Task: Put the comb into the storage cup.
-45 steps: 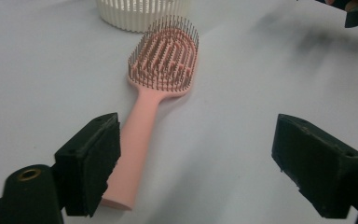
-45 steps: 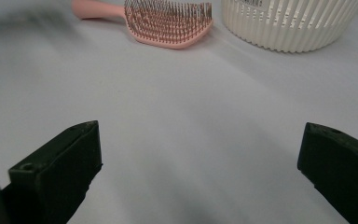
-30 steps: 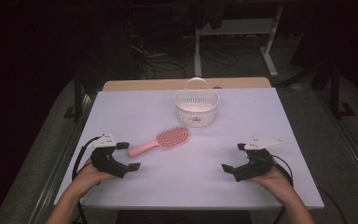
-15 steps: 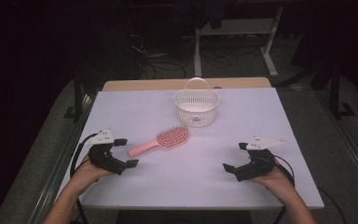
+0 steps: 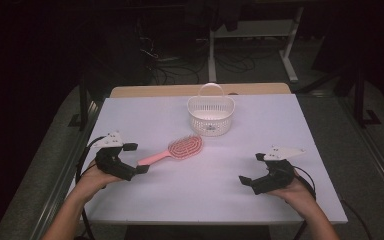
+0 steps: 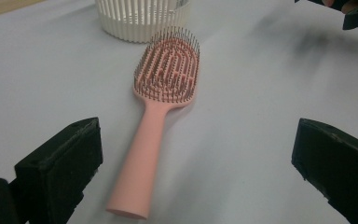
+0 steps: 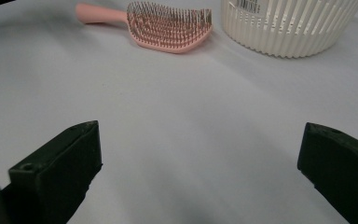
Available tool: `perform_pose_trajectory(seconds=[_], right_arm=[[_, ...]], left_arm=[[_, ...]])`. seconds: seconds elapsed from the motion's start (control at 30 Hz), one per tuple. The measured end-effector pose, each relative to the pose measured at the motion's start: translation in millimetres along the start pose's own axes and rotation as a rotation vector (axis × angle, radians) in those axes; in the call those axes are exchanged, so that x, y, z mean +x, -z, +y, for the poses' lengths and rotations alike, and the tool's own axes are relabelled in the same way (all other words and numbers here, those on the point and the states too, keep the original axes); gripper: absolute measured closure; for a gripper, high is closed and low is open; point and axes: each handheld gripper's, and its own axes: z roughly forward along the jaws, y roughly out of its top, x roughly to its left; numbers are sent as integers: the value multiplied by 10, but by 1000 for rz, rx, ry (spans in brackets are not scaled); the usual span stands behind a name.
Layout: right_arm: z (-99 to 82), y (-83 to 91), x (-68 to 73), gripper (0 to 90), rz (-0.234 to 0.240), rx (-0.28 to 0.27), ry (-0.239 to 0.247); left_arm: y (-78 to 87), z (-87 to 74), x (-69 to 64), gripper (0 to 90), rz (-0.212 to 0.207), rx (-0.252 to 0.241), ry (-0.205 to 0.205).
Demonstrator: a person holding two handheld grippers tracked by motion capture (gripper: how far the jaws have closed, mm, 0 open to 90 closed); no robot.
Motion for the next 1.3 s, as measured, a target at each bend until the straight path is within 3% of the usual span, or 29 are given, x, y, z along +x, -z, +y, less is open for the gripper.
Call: perform_pose_trajectory(seconds=[1.3], right_arm=[[-16,-6,-21,0,9,-2,-12]], left_arm=[[-102,487,166,24,-18,-25,-45]])
